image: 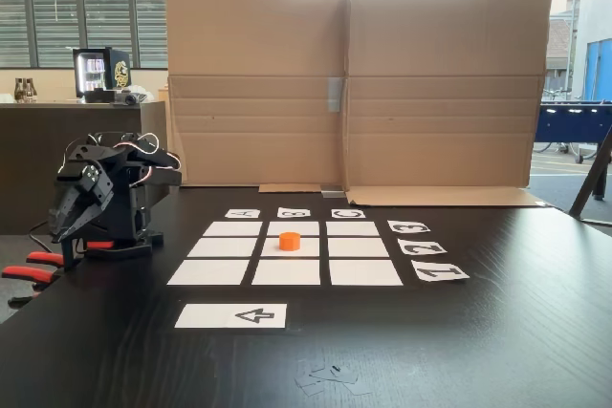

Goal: Pick up the round, orange token and place it in the grid on square B2.

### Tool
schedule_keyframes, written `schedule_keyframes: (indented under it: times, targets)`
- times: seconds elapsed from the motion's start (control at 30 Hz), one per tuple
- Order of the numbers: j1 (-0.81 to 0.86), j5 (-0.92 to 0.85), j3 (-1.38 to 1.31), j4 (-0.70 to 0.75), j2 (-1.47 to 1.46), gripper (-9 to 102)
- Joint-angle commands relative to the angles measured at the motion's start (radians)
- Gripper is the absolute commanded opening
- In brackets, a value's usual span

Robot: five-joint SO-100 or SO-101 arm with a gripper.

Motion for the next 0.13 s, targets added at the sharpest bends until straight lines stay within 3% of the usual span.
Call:
schedule_keyframes:
  times: [0.0,0.1]
  targets:
    - [0.011,0.011,-0.005,-0.015,0.008,-1]
    - [0.011,0.011,-0.005,-0.015,0.008,-1]
